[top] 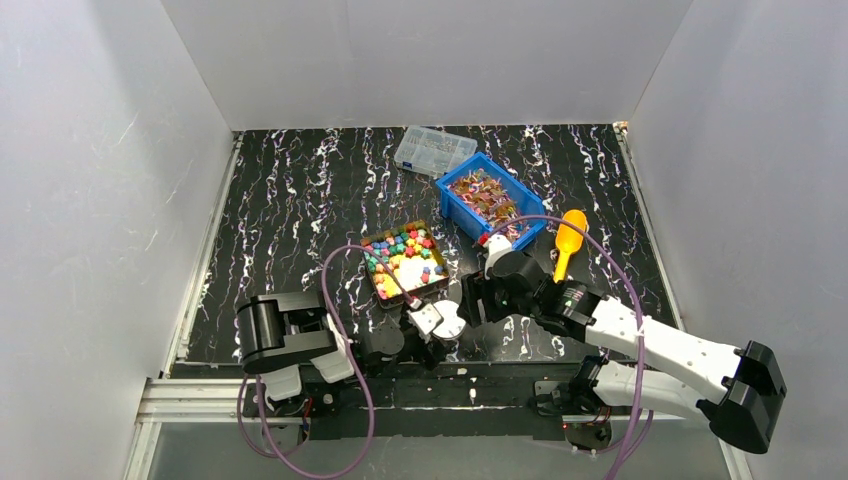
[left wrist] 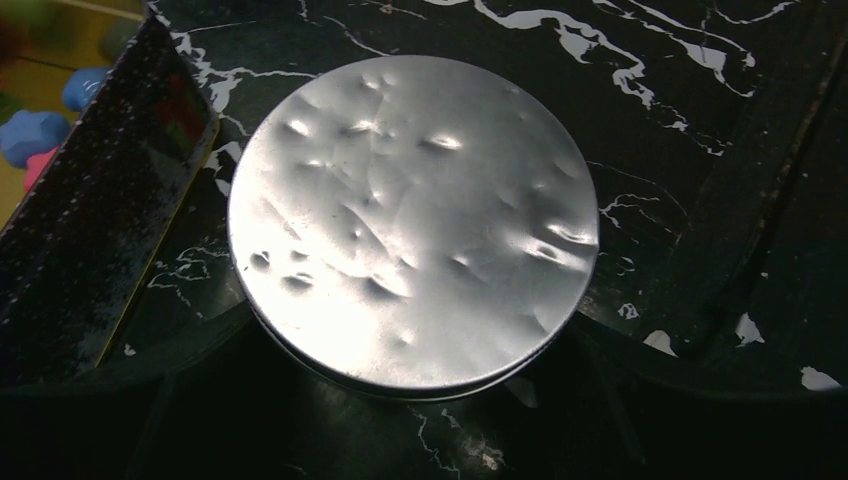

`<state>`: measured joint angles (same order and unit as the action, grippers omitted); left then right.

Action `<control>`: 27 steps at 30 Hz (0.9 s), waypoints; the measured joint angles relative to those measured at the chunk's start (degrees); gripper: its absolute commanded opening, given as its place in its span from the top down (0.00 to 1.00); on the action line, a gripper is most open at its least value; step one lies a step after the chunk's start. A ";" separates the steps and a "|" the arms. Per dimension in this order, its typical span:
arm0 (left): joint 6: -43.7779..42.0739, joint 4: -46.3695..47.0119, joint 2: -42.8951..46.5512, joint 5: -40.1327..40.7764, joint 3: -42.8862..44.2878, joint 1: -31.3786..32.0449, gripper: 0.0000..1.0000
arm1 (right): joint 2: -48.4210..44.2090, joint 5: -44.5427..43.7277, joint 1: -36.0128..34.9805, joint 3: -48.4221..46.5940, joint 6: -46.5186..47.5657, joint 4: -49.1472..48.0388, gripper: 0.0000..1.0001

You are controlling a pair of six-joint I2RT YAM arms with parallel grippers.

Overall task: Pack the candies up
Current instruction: Screw the bottle lid onto the packing bottle.

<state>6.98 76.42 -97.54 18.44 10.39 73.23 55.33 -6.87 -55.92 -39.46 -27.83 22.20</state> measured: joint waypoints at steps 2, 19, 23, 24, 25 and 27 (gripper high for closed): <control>-1.09 0.33 -0.85 -2.58 0.87 -0.02 0.52 | -0.24 0.24 0.00 0.39 -0.07 0.13 0.26; -9.09 1.27 -1.60 -15.78 1.75 -0.02 0.66 | 1.90 3.69 2.08 1.88 1.55 -2.71 0.60; -9.33 1.29 -1.60 -15.93 1.75 -0.02 0.66 | 2.64 5.99 3.32 2.95 1.97 -4.39 0.60; -9.35 1.29 -1.60 -15.93 1.75 -0.02 0.66 | 2.71 6.75 3.63 3.39 2.03 -4.55 0.60; -9.33 1.29 -1.60 -15.91 1.75 -0.02 0.65 | 2.80 7.28 3.87 3.74 2.12 -4.74 0.60; -9.33 1.29 -1.60 -15.89 1.75 -0.02 0.65 | 2.84 8.59 4.26 4.59 2.25 -5.05 0.60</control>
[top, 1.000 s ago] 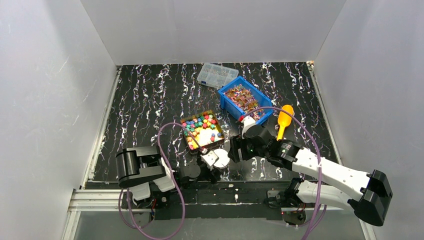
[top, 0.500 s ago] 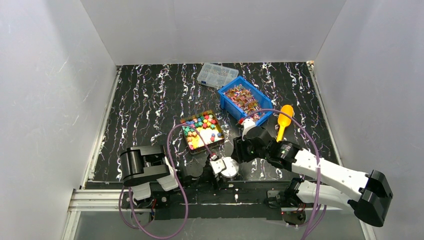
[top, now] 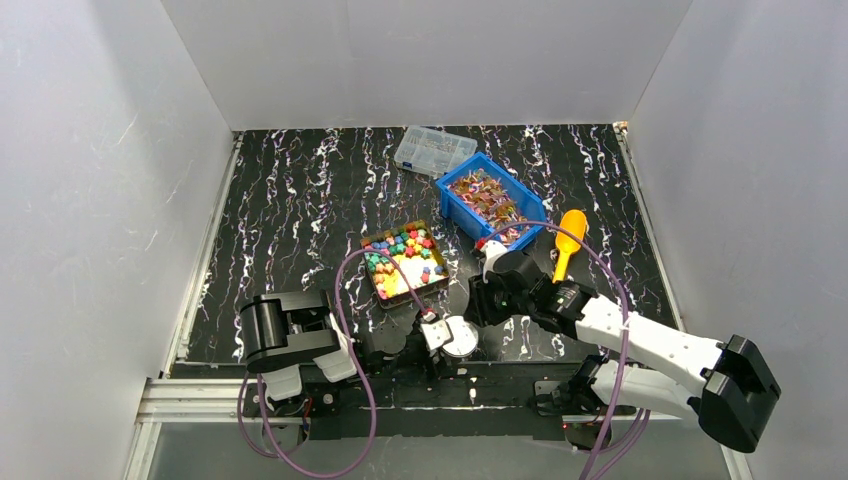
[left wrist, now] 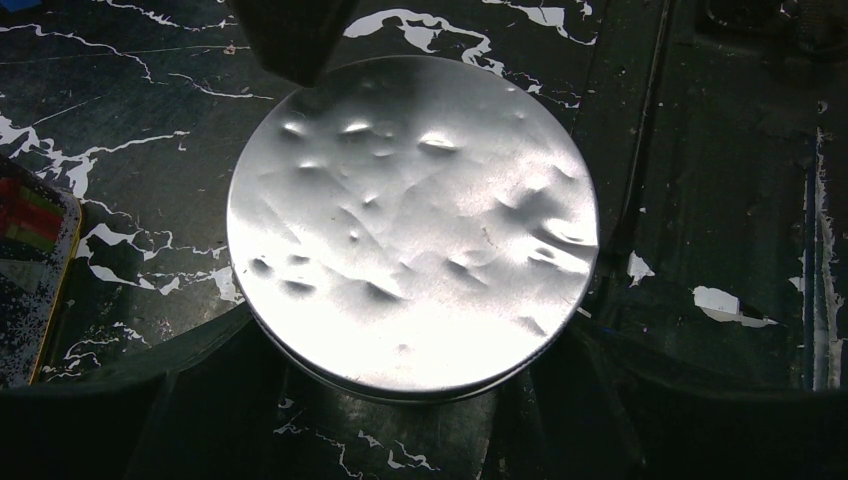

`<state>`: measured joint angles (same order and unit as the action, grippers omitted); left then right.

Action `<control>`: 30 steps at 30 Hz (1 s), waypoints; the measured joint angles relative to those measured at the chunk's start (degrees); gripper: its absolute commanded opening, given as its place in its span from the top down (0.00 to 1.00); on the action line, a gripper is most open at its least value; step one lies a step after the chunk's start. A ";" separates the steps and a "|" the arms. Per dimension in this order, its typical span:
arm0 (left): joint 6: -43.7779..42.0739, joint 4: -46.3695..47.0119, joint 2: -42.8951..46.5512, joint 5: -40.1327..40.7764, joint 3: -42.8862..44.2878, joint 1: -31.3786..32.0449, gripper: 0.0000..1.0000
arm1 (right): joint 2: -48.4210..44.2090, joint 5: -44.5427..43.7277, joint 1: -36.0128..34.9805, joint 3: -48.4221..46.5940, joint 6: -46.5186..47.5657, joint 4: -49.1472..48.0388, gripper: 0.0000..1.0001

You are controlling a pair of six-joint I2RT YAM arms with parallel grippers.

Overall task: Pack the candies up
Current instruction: Screw the bottle lid onto the packing bottle.

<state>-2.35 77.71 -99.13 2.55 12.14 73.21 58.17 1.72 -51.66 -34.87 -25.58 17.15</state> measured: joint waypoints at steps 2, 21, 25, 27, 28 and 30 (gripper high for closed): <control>0.00 0.02 0.00 0.07 0.00 0.00 0.64 | 0.02 0.79 0.28 0.63 0.11 -0.44 0.60; 3.69 0.46 -0.04 -3.17 -0.52 -3.48 0.59 | 0.11 5.70 1.46 3.82 -0.39 -4.11 0.78; 5.46 0.90 -0.07 -5.88 -0.55 -6.27 0.57 | -0.57 5.29 1.70 3.93 -1.16 -4.33 0.78; 6.12 1.01 -0.07 -6.49 -0.55 -7.48 0.57 | -1.14 5.05 1.86 4.61 -1.75 -5.14 0.79; 6.27 1.07 -0.09 -6.58 -0.55 -7.76 0.57 | -1.49 5.03 1.92 4.98 -2.14 -5.44 0.79; 6.49 1.44 -0.35 -6.84 -0.52 -8.17 0.56 | -2.49 4.92 2.12 6.14 -3.17 -6.58 0.80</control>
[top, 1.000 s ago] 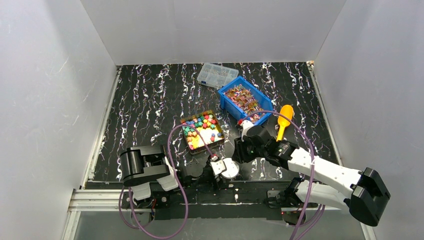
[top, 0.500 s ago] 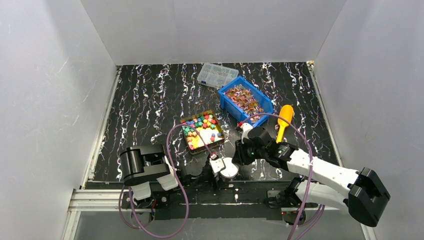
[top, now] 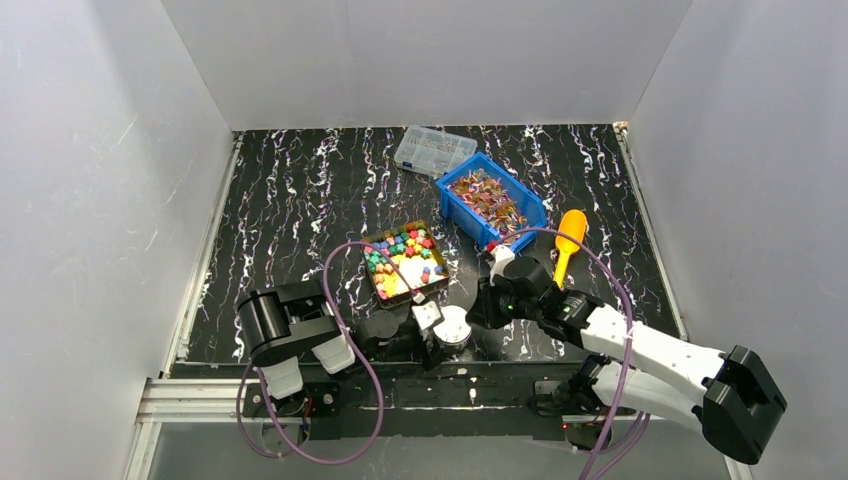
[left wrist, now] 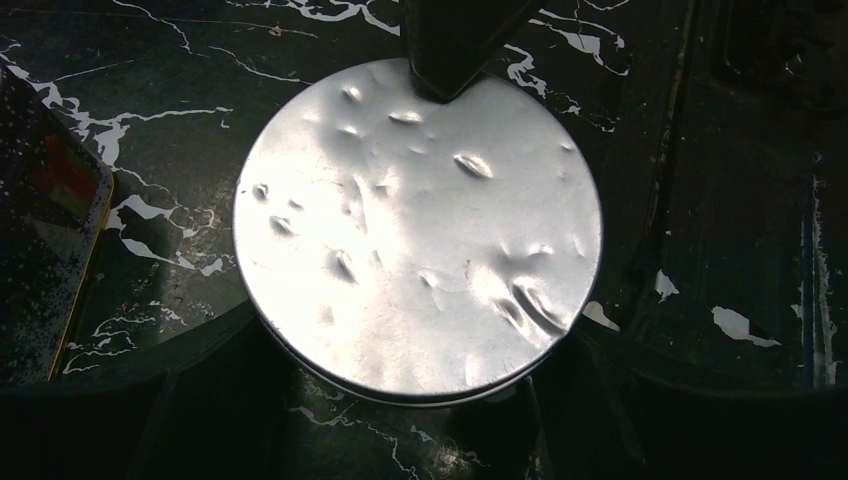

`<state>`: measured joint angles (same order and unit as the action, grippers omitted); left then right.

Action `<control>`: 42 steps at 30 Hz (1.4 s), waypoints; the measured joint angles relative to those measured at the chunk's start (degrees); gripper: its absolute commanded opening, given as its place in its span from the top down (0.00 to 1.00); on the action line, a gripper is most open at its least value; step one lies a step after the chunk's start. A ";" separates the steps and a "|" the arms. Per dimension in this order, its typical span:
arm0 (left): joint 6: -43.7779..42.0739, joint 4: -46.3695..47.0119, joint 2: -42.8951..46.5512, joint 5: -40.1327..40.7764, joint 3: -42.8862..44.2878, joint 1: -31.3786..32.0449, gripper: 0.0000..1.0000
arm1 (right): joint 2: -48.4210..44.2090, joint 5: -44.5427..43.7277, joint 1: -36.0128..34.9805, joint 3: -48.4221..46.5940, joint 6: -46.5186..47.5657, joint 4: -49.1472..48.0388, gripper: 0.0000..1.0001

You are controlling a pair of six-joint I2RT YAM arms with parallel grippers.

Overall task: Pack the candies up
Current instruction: Screw the bottle lid onto the packing bottle.

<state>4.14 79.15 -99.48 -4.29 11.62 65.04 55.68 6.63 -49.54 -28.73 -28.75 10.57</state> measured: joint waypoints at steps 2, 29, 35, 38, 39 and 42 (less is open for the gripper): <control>0.02 0.52 -0.37 -0.15 0.00 -0.13 0.56 | -1.25 -0.07 0.04 1.22 -1.14 -1.05 0.80; 1.66 -0.74 -2.54 4.61 3.28 -1.86 0.60 | -1.81 -1.86 -1.97 -10.49 -3.98 11.91 0.57; 2.27 -1.88 -1.22 5.18 2.71 -1.92 0.61 | 7.39 -4.79 -1.92 -18.03 1.42 11.89 0.57; 2.51 -2.40 -0.46 5.40 2.23 -1.95 0.61 | 11.52 -5.09 -1.42 -19.28 3.74 11.76 0.58; 2.56 -2.62 -0.20 5.42 2.12 -1.95 0.61 | 12.48 -5.07 -1.16 -19.39 4.28 11.65 0.58; 2.60 -3.13 0.28 5.46 1.90 -1.99 0.62 | 15.21 -4.13 0.42 -19.50 6.14 11.19 0.57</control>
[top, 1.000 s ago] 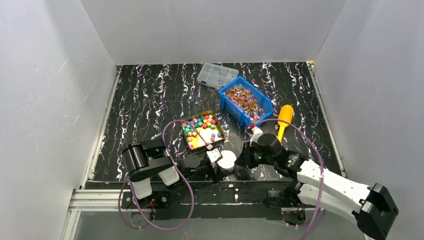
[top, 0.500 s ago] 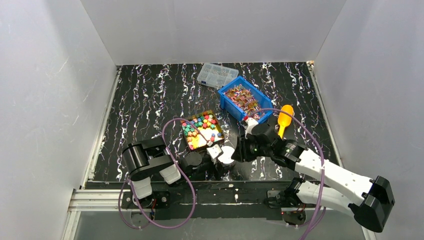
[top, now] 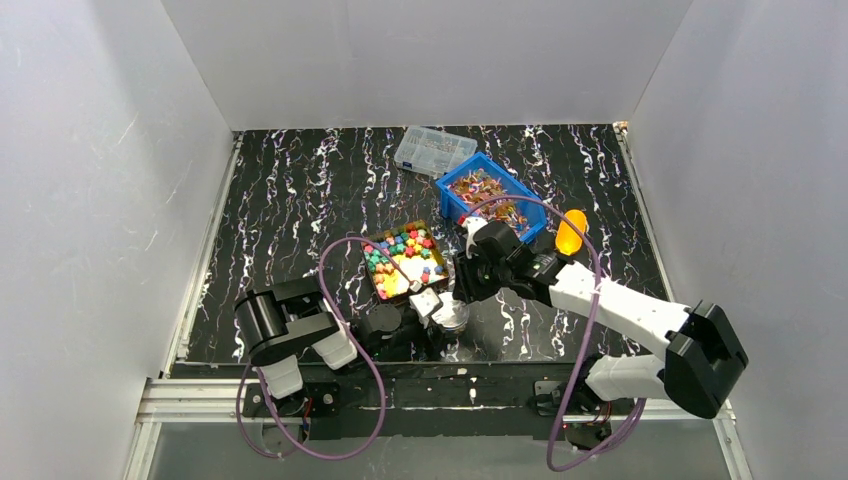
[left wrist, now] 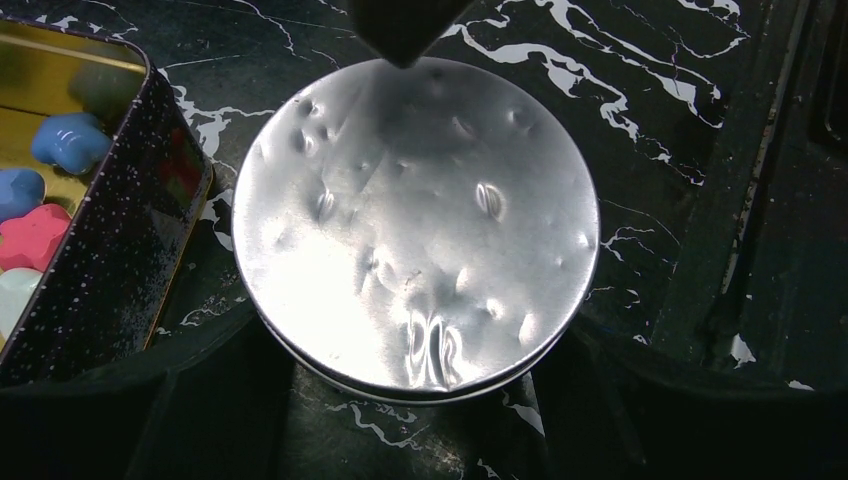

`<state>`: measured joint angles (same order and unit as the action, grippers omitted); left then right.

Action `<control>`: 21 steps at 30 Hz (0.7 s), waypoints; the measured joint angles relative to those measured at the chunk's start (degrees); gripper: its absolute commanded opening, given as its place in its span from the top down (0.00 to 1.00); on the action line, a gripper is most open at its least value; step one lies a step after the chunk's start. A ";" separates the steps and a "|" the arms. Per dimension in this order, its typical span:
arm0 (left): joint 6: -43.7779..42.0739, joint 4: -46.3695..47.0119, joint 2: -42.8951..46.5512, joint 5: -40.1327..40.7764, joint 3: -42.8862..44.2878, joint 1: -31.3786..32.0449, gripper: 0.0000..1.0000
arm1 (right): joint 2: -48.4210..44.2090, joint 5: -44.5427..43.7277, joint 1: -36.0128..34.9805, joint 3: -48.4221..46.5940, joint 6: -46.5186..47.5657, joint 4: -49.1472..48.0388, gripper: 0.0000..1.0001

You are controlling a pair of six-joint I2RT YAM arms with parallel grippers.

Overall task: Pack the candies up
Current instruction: Screw the bottle lid onto the packing bottle.

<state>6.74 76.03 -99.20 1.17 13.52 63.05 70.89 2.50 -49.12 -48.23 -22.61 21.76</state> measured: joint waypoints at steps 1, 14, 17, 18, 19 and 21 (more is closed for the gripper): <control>0.00 -0.09 0.09 0.02 -0.02 0.00 0.62 | 0.74 0.59 0.46 0.00 0.46 -0.31 0.57; 0.11 -1.03 0.66 0.13 -0.02 0.00 0.62 | 5.73 8.35 4.07 0.02 3.34 -5.20 0.61; 0.11 -1.03 0.66 0.13 -0.02 0.00 0.62 | 5.99 9.07 4.28 0.02 3.39 -5.92 0.61; 0.11 -1.03 0.66 0.13 -0.02 0.00 0.62 | 6.10 9.31 4.46 0.07 3.39 -6.16 0.61; 0.13 -1.03 0.66 0.13 -0.02 0.00 0.62 | 6.14 9.46 4.52 0.11 3.41 -6.36 0.61; 0.13 -1.03 0.66 0.13 -0.02 0.00 0.62 | 6.40 9.77 4.72 0.33 3.52 -6.82 0.61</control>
<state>6.87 75.00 -98.54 1.30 13.50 63.05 77.30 12.27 -44.40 -47.90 -19.09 14.94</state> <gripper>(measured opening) 0.756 0.391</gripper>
